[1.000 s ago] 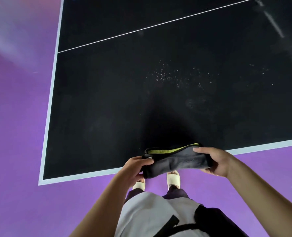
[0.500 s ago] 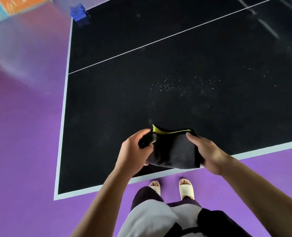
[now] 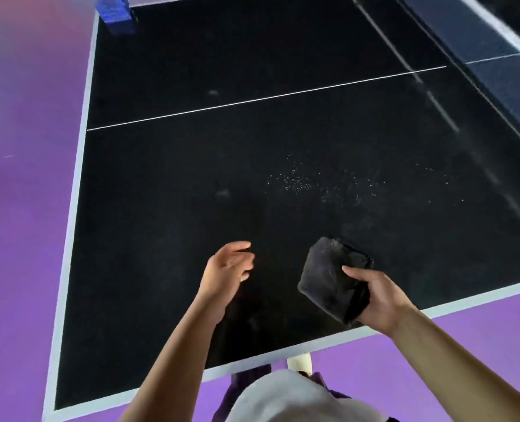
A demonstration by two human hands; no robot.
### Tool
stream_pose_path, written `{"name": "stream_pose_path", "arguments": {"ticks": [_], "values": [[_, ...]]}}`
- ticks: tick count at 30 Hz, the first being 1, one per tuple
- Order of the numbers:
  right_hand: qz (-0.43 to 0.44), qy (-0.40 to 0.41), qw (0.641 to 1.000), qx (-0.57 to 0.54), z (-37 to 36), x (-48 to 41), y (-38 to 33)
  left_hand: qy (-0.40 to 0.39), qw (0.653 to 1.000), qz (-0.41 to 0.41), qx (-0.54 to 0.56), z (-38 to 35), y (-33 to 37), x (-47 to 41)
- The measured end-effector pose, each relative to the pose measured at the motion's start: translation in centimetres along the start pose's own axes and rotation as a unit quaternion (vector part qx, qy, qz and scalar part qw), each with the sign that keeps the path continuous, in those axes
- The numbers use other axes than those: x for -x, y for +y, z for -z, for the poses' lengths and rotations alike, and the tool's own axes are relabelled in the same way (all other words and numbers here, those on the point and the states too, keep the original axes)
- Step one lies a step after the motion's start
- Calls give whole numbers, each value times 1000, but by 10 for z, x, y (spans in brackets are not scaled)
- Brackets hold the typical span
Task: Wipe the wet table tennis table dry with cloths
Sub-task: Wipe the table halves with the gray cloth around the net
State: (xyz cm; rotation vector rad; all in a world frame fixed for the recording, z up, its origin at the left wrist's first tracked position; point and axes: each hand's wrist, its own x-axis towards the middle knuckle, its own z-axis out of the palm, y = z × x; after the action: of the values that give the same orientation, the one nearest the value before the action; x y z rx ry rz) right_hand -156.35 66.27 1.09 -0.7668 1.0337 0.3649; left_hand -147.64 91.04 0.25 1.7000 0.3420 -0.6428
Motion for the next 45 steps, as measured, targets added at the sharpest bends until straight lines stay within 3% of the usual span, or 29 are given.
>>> {"name": "stream_pose_path", "arguments": {"ticks": [2,5,8,11,14,16,18,21,23,24,26,28,34,39,45], "values": [[40,43,998,19,-7,-7,-31,103,993,25,-53,10,-16,-43],[131,63,988,44,-34,-7,-92,178,976,24,-123,15,-24,-101],[218,33,974,60,-69,-2,-150,185,955,47,-226,1,-17,-142],[213,-9,975,69,-90,-31,-199,163,929,89,-320,-16,-21,-172],[213,45,967,134,-111,-95,-247,211,897,93,-378,-34,-37,-189],[242,111,943,199,-130,-145,-278,254,870,93,-413,-46,-46,-193],[334,188,872,305,-149,-194,-309,300,845,92,-433,-52,-54,-201],[438,219,709,508,-166,-270,-350,341,826,85,-442,-54,-65,-208],[417,189,615,642,-180,-322,-363,360,822,71,-436,-55,-67,-212],[384,167,600,681,-189,-347,-361,365,822,64,-433,-56,-68,-213],[333,128,613,705,-216,-382,-346,378,819,59,-428,-55,-67,-216],[337,104,617,703,-252,-399,-324,387,814,56,-429,-54,-66,-217],[343,-55,579,738,-327,-398,-268,392,809,47,-436,-51,-66,-215],[285,-142,564,762,-307,-386,-255,380,815,51,-435,-49,-72,-212],[274,-165,555,768,-253,-332,-211,364,818,73,-439,-51,-66,-208]]}}
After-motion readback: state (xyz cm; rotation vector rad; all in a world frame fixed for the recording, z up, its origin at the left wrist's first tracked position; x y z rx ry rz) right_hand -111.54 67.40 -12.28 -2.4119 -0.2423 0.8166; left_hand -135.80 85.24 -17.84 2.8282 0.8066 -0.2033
